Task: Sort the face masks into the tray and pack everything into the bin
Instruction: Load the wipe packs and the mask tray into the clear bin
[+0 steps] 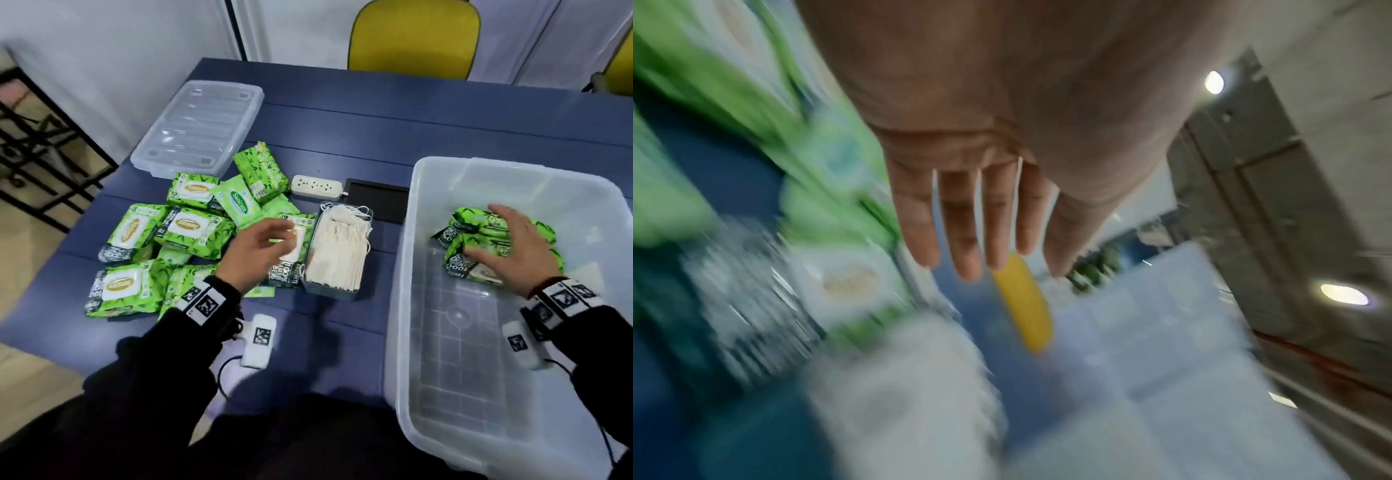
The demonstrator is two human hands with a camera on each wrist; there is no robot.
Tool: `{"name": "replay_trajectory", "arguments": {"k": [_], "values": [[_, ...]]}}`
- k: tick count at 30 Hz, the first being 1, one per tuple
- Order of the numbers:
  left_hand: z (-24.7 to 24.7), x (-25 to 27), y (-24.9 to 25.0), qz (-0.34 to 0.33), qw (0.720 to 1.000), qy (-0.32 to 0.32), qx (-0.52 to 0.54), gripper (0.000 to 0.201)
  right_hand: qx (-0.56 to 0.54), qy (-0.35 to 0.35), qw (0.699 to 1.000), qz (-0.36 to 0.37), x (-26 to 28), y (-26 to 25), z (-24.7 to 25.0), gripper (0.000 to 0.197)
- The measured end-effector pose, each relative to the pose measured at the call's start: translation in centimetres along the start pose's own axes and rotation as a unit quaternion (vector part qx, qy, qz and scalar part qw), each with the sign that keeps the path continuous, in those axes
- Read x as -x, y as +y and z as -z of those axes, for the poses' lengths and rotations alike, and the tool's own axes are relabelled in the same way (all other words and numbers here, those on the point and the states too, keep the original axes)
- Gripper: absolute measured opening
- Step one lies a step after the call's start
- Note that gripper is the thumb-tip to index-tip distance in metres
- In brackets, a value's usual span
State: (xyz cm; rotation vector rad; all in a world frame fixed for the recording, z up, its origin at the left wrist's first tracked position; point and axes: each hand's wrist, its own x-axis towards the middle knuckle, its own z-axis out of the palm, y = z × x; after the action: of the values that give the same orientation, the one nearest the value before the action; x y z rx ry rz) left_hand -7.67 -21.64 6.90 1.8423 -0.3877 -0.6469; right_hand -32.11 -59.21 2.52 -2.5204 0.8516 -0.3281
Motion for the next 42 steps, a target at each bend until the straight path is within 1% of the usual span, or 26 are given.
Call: {"name": "replay_trajectory", "arguments": {"k": [1,2,4,5,6,8,10,12,13,15,17,19,21,22,23,24,26,27,30,32,33,35,37,38,40,42], "values": [[2.8,-0.6,-2.2,0.031,0.994,0.079,-0.075,0.034,-0.044,0.012,0.999,0.002,0.3,-1.1,0.4,0.075],[5.5,-0.9,-4.6,0.071,0.972,0.141,-0.177,0.041,-0.084,0.024,0.996,0.005,0.6,-2.1,0.8,0.068],[10.0,0.0,-9.4,0.176,0.899,0.199,-0.349,0.066,-0.164,0.035,0.986,0.002,1.3,-3.9,1.3,0.061],[11.3,0.8,-11.7,0.228,0.869,0.206,-0.389,0.080,-0.207,0.036,0.978,-0.003,1.6,-4.8,1.5,0.058],[12.1,1.8,-13.5,0.263,0.848,0.203,-0.412,0.092,-0.246,0.037,0.969,-0.005,1.8,-5.5,1.6,0.055],[12.1,3.8,-15.9,0.280,0.829,0.172,-0.452,0.112,-0.294,0.044,0.955,-0.006,2.1,-7.0,1.7,0.043],[10.8,5.0,-16.9,0.292,0.823,0.160,-0.461,0.125,-0.313,0.047,0.949,0.005,2.4,-8.5,1.8,0.036],[9.7,5.6,-17.0,0.313,0.827,0.161,-0.439,0.131,-0.320,0.044,0.946,0.014,2.6,-9.8,1.8,0.035],[9.5,5.5,-17.0,0.320,0.836,0.166,-0.414,0.130,-0.328,0.043,0.944,0.015,2.7,-10.5,2.0,0.034],[9.9,5.1,-16.7,0.322,0.870,0.178,-0.326,0.122,-0.346,0.043,0.937,0.020,3.0,-11.8,2.4,0.034],[10.8,4.8,-14.9,0.308,0.915,0.199,-0.169,0.110,-0.346,0.034,0.937,0.036,3.6,-13.4,3.2,0.038],[11.1,5.4,-11.4,0.278,0.938,0.204,0.027,0.092,-0.290,0.021,0.952,0.093,4.4,-15.3,4.0,0.048],[10.2,6.8,-6.5,0.263,0.937,0.137,0.187,0.051,-0.195,0.006,0.960,0.203,5.2,-17.4,4.7,0.060],[9.5,7.7,-4.1,0.262,0.936,0.095,0.216,0.030,-0.156,-0.010,0.953,0.261,5.4,-18.6,5.0,0.066],[8.6,8.6,-1.4,0.260,0.937,0.050,0.227,0.024,-0.126,-0.034,0.942,0.310,5.5,-19.9,5.1,0.074],[8.3,9.2,0.2,0.245,0.938,0.007,0.245,0.035,-0.103,-0.058,0.929,0.350,5.5,-21.1,5.2,0.081],[7.4,9.7,2.1,0.230,0.935,-0.062,0.263,0.072,-0.052,-0.094,0.904,0.413,5.4,-23.4,5.3,0.091],[6.8,9.6,2.9,0.228,0.930,-0.108,0.266,0.080,-0.023,-0.108,0.891,0.440,5.3,-24.5,5.4,0.094],[5.4,8.9,4.4,0.197,0.926,-0.238,0.217,0.079,0.022,-0.178,0.854,0.488,4.9,-27.1,5.3,0.094],[4.6,8.7,5.6,0.161,0.919,-0.300,0.200,0.071,0.058,-0.231,0.848,0.474,4.6,-27.8,5.0,0.096],[4.1,8.8,6.4,0.142,0.915,-0.322,0.196,0.062,0.095,-0.245,0.851,0.455,4.4,-27.8,4.9,0.096],[3.4,8.5,6.9,0.125,0.917,-0.325,0.198,0.048,0.137,-0.255,0.861,0.417,4.0,-27.4,4.8,0.089],[2.8,7.3,6.0,0.136,0.921,-0.302,0.203,0.059,0.123,-0.246,0.873,0.403,3.8,-26.2,4.8,0.083],[2.5,6.7,5.6,0.134,0.931,-0.275,0.199,0.058,0.104,-0.229,0.879,0.406,3.8,-25.4,4.9,0.082],[2.5,5.2,4.6,0.113,0.952,-0.203,0.198,0.038,0.035,-0.185,0.899,0.394,3.8,-23.4,5.6,0.080],[3.2,3.8,3.3,0.099,0.972,-0.138,0.164,0.033,-0.041,-0.145,0.928,0.340,3.8,-21.7,7.5,0.081]]}}
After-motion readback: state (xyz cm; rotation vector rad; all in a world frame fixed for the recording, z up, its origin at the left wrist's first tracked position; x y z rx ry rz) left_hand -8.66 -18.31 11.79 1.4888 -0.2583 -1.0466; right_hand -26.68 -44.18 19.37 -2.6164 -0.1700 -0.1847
